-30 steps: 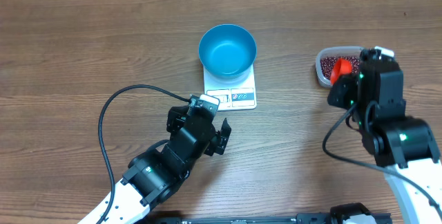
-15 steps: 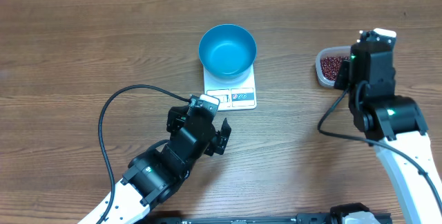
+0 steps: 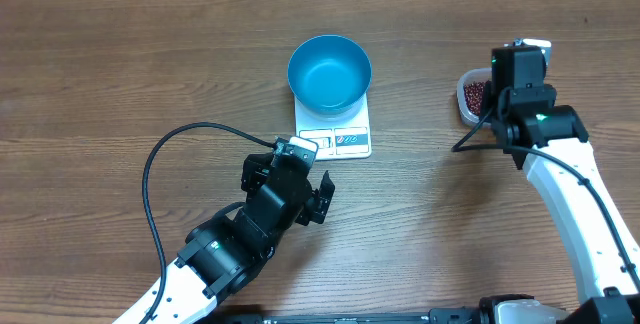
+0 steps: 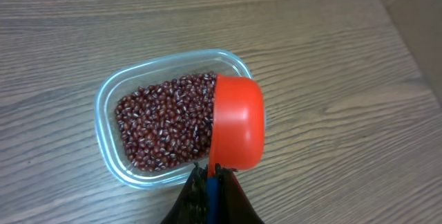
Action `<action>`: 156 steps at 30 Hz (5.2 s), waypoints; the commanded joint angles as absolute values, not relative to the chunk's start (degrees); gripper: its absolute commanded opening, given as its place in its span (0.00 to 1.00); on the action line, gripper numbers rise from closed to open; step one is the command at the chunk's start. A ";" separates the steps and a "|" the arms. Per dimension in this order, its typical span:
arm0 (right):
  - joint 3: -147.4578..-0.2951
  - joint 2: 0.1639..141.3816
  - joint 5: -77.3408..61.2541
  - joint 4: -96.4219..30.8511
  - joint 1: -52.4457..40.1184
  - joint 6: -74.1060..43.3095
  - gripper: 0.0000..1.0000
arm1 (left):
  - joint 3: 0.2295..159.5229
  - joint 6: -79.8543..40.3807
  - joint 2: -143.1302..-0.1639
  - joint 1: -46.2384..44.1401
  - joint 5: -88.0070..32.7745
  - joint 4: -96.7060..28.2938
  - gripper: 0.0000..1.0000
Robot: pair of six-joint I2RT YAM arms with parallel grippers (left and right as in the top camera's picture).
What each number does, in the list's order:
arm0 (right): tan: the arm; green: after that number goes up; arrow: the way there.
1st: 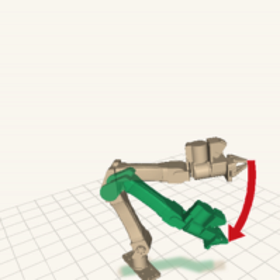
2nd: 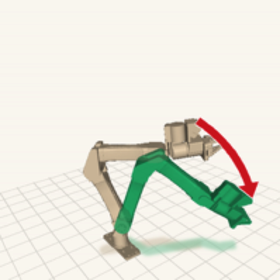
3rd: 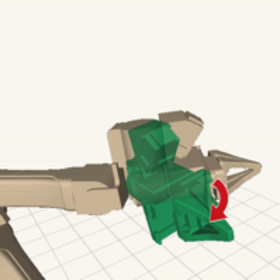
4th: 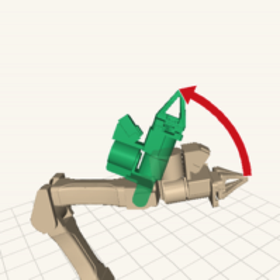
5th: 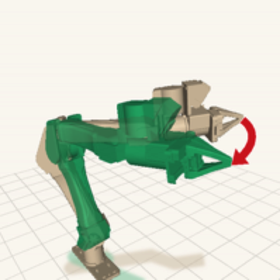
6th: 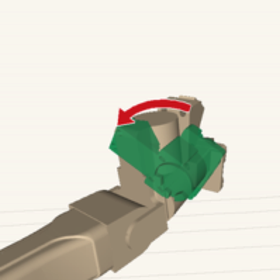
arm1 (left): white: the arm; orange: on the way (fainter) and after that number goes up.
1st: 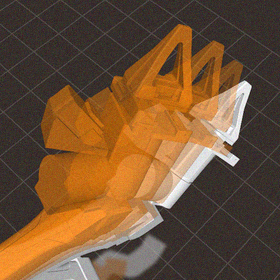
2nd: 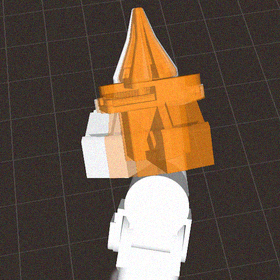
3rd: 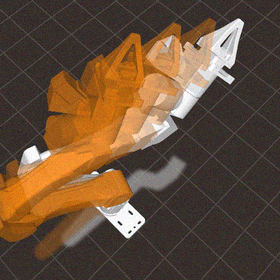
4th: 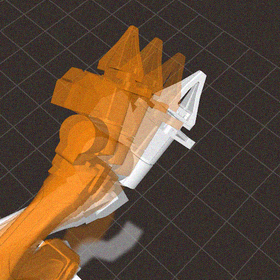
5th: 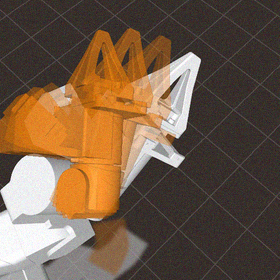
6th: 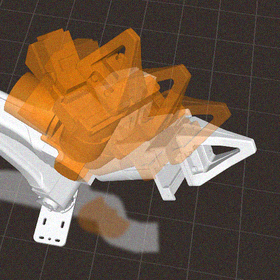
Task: Scoop item into bowl and weigh 150g on scale
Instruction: 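Move the red scoop with the right gripper over the bean tub, then lower the scoop into the red beans with the right gripper, then drag the scoop through the beans and lift it filled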
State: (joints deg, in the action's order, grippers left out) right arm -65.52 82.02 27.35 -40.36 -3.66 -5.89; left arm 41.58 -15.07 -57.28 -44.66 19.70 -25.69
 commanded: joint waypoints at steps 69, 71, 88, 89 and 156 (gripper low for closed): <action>-66.32 95.09 2.72 -34.13 10.46 12.05 0.04 | 41.23 -15.88 -56.99 -45.04 19.46 -25.67 1.00; -66.32 95.31 1.34 -34.13 10.46 12.05 0.04 | 41.23 -15.88 -56.99 -45.04 19.46 -25.67 1.00; -66.32 98.48 -12.64 -34.46 14.59 12.03 0.04 | 41.23 -15.88 -56.99 -45.04 19.46 -25.69 1.00; -66.32 99.11 -14.33 -34.54 15.22 12.05 0.04 | 41.23 -15.88 -56.99 -45.04 19.46 -25.67 1.00; -66.32 100.12 -39.16 -38.26 28.36 11.84 0.04 | 41.23 -15.88 -56.99 -45.04 19.46 -25.67 1.00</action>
